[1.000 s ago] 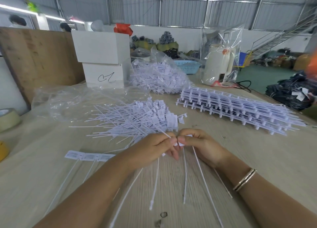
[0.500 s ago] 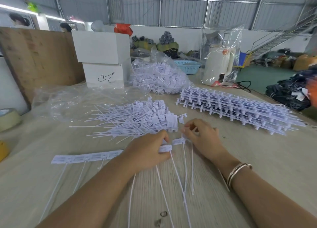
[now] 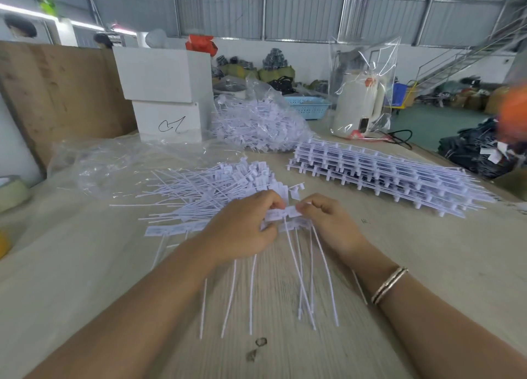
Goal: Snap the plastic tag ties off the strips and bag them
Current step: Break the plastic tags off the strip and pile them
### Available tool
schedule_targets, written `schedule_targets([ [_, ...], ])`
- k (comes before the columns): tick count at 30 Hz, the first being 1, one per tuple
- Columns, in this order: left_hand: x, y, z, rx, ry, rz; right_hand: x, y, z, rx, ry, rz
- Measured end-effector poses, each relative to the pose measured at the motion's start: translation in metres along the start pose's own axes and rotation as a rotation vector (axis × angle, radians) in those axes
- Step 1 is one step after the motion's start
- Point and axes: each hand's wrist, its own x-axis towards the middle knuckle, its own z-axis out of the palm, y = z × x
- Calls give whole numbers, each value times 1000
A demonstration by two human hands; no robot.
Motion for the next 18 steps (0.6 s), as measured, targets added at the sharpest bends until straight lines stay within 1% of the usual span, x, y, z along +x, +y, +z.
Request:
schedule_targets([
  [2, -4, -2, 3, 48, 45, 15, 2, 2, 1, 15, 5, 18],
  [5, -4, 3, 9, 173, 136, 71, 0, 2, 4, 66, -70, -35],
  [7, -3, 6, 11, 159, 215, 77, -3, 0, 6, 121, -131, -56],
  [9, -4, 7, 12, 169, 264, 81, -6, -2, 8, 93, -195, -66],
  [11, -6, 5, 15, 183, 275, 88, -6, -1, 9, 48, -228, -82],
  [14, -7, 1, 15, 184, 267, 113, -6, 1, 8, 45, -220, -116],
  [18, -8, -2, 10, 81, 277, 130, -6, 2, 6, 81, -238, -167],
])
